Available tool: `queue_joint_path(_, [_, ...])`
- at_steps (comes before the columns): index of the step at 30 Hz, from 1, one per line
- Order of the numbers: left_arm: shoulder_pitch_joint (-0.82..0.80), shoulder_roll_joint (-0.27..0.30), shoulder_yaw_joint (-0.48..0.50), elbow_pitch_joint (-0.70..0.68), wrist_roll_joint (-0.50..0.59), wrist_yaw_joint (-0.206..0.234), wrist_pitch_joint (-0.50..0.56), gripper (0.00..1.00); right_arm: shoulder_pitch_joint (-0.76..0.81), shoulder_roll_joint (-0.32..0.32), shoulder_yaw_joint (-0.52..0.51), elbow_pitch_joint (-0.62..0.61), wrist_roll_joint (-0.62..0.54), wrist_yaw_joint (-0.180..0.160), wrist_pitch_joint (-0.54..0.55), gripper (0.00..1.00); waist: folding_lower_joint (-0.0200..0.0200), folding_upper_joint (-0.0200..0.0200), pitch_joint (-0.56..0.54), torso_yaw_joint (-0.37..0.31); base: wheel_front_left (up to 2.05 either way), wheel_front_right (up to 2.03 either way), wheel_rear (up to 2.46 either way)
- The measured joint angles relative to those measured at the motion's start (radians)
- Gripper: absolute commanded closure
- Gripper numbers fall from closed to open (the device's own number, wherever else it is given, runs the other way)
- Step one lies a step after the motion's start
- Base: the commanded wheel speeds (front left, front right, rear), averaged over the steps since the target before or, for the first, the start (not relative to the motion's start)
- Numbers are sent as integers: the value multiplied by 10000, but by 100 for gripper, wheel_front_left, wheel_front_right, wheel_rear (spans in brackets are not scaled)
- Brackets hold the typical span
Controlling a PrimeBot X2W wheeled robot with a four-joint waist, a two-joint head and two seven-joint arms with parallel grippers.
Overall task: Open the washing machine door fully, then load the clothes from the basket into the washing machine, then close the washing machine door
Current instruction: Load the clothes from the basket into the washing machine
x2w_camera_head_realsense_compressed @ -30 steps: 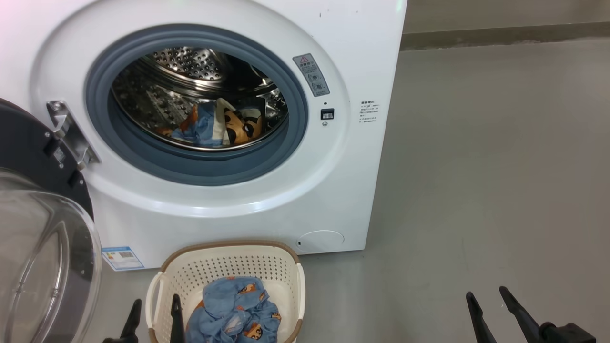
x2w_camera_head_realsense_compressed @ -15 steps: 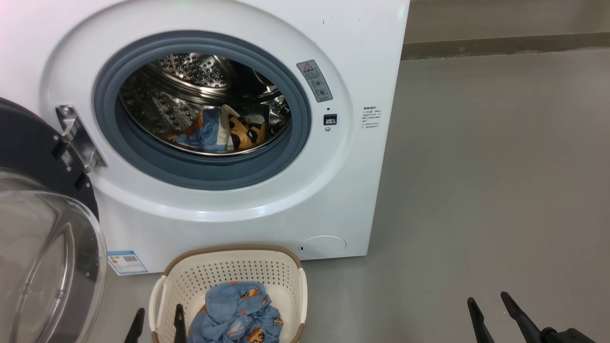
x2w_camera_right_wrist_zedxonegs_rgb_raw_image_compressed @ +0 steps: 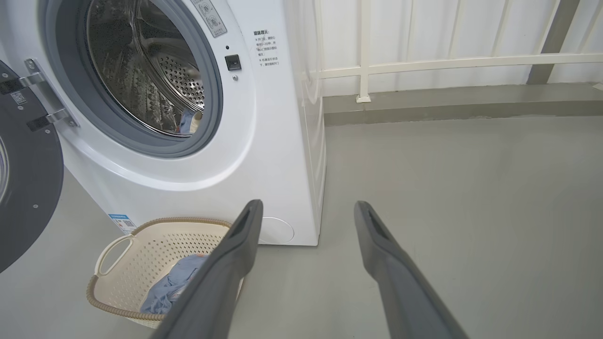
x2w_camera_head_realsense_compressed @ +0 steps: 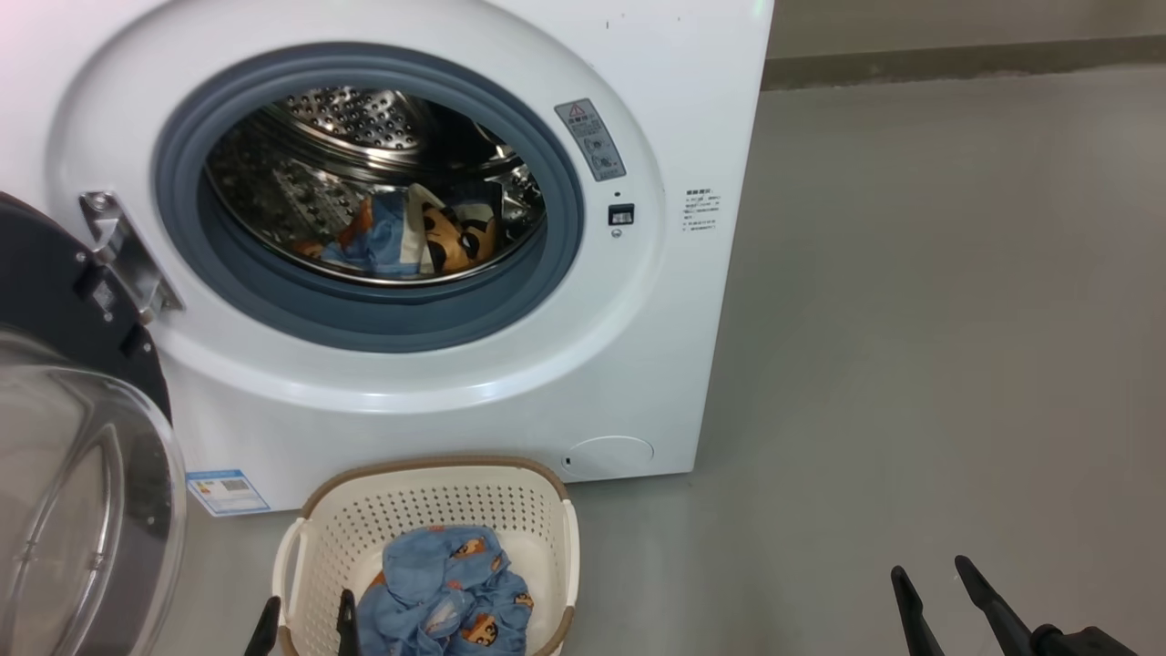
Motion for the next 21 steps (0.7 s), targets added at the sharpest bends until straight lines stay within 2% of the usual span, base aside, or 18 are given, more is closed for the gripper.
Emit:
queue_joint_path(10, [-412,-2,-65,999,190,0,0,0,-216,136,50,27,119,0,0,0,0,0,739,-375,0,0,0])
queue_joint_path(21, [-3219,61,29,3785,-171,0,153,0,-1469,140,196,54,631,0,0,0,0,0,2252,-953,0,0,0])
